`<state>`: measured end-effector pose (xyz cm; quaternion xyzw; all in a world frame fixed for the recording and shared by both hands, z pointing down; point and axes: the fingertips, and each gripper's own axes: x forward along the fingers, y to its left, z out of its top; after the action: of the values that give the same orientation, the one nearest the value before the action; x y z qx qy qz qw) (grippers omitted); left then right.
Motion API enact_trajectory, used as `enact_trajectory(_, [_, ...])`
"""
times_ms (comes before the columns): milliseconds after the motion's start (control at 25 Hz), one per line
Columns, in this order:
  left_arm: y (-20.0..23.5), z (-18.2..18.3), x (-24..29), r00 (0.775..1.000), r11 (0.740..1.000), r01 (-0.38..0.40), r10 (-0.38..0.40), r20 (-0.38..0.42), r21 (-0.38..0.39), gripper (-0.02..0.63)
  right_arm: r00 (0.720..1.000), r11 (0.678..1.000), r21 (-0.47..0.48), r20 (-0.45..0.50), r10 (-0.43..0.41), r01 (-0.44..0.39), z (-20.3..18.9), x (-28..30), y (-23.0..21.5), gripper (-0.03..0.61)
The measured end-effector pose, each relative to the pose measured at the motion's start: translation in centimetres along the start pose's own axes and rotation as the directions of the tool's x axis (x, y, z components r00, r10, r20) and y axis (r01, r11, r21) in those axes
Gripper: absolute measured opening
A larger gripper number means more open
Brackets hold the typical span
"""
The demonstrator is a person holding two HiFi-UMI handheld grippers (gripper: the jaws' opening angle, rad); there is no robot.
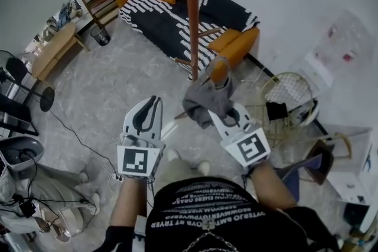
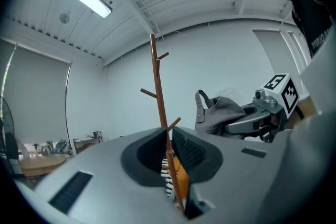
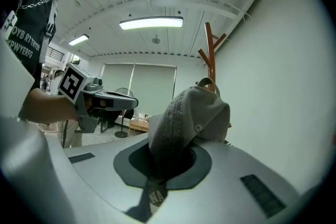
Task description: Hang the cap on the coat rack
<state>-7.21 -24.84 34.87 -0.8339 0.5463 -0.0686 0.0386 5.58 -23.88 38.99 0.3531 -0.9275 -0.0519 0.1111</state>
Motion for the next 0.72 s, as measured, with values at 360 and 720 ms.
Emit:
enact_trajectory(360, [0.9,-0.6,1.1,1.0,1.0,0.005,-0.005,-0.016,0.01,0.032,0.997,0.998,0.033,-0.064,0.049,-0.047,-2.3,2.8,0.3,0.015])
enact_trajectory(720, [3.2,-2.3,4.2,0.999,1.0,0.027,-0.027,-0.037,-0.017,0.033,0.988,0.997,0.068,-0.141,0.057,-0.048,-5.7,7.1,-0.7,0.015])
